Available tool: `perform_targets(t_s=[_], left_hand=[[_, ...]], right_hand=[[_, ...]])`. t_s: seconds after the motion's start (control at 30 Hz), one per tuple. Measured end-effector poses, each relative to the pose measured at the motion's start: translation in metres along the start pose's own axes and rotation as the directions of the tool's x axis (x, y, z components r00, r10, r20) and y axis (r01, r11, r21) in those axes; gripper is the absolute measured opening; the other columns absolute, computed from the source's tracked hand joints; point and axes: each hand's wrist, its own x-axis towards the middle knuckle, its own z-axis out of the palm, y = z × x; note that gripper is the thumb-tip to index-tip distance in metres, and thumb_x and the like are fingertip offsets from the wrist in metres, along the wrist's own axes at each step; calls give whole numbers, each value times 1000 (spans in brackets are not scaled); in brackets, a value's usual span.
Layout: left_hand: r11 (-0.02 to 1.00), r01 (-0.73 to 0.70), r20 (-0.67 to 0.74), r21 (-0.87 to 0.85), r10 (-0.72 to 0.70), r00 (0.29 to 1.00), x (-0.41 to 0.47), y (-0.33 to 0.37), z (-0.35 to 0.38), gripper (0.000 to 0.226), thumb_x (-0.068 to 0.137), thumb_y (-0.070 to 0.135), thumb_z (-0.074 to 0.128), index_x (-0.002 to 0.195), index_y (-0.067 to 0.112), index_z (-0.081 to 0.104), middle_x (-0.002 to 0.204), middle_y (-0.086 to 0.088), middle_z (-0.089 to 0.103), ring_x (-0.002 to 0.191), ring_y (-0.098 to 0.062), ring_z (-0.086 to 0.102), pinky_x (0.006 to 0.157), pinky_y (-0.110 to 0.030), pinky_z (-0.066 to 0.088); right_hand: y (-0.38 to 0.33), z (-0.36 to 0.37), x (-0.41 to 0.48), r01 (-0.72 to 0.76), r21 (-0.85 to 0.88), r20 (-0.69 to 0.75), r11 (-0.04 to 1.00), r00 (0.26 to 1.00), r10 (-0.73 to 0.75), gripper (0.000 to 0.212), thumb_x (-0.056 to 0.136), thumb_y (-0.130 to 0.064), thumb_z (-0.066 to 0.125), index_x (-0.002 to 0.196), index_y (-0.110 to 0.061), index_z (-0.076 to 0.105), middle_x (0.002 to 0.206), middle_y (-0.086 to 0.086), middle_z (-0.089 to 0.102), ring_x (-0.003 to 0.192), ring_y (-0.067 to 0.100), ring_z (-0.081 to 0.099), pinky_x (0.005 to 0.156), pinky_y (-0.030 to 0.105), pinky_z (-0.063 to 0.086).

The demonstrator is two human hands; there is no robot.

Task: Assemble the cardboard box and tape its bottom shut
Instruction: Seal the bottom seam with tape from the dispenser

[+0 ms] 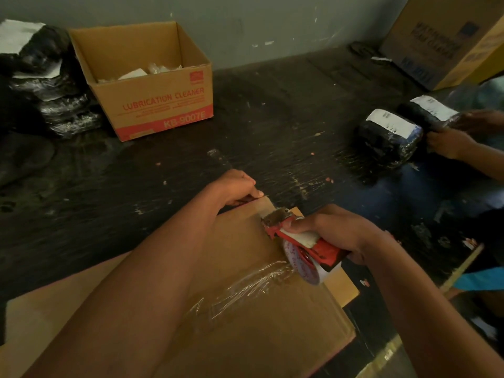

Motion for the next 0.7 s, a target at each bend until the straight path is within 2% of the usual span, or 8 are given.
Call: perform_targets(t_s=[0.1, 0.2, 0.3, 0.37, 0.43, 0.5, 0.6, 0.7], left_hand=[[1000, 17, -19, 26, -17, 1000, -3, 1, 0, 23, 80, 12, 84, 93, 19, 66, 106, -11, 76, 102, -24, 72, 98, -45, 56], [997, -3, -55, 72, 7, 998, -6, -7, -2, 29, 76, 26, 90, 92, 21, 66, 101, -8, 74, 97, -22, 71, 93, -43, 57], [979, -181, -114, 90, 190, 975, -6, -16, 1, 26, 72, 26, 92, 83, 24, 69, 86, -2, 74, 84, -20, 71, 80, -38, 58], [921, -322, -105, 220, 350, 931, -12, -18, 5, 16, 80, 21, 86, 77, 26, 70, 79, 3, 74, 78, -12, 70, 73, -30, 55], [850, -405, -91, 338, 457, 885, -18, -18, 7, 16, 87, 21, 80, 78, 31, 71, 82, 8, 75, 80, -4, 71, 78, -28, 57], [816, -438, -55, 377, 491, 869, -20, -19, 6, 16, 92, 22, 74, 81, 34, 74, 89, 11, 77, 88, -2, 71, 88, -33, 58], [793, -443, 4, 418, 486, 874, -28, -26, 2, 18, 99, 22, 65, 103, 33, 78, 107, 11, 76, 104, -4, 68, 99, -35, 54], [764, -474, 18, 438, 519, 854, -38, -37, 0, 27, 101, 20, 61, 121, 31, 74, 124, 10, 72, 116, -7, 65, 104, -34, 50]], right_hand=[[-1, 0, -1, 2, 14, 2, 1000, 1000, -2, 43, 83, -43, 82, 105, -7, 77, 89, 9, 81, 72, 20, 77, 57, 26, 54], [-2, 1, -1, 11, 16, -1, 1000, 1000, -11, 41, 84, -42, 82, 105, -7, 76, 86, 8, 80, 68, 18, 75, 55, 25, 53], [-2, 3, 0, 12, 17, 6, 1000, 1000, -12, 43, 83, -43, 82, 107, -8, 75, 92, 9, 80, 74, 20, 76, 58, 27, 54], [-1, 3, 0, 10, 13, 12, 1000, 1000, -10, 45, 82, -43, 82, 109, -8, 75, 94, 10, 80, 78, 22, 77, 62, 29, 55], [0, 3, -1, 7, 4, 13, 1000, 1000, -7, 46, 82, -45, 82, 109, -9, 74, 95, 11, 80, 79, 23, 77, 65, 30, 56], [1, 2, -1, 11, 3, 11, 1000, 1000, -11, 46, 82, -45, 82, 110, -9, 74, 94, 10, 80, 78, 21, 77, 63, 29, 55], [1, -1, -2, 19, -10, 1, 1000, 1000, -19, 48, 81, -48, 82, 111, -10, 75, 96, 9, 80, 83, 23, 78, 66, 31, 57], [-1, -2, -4, 19, -14, -8, 1000, 1000, -19, 47, 80, -47, 83, 107, -8, 77, 96, 12, 80, 87, 27, 78, 74, 35, 59]])
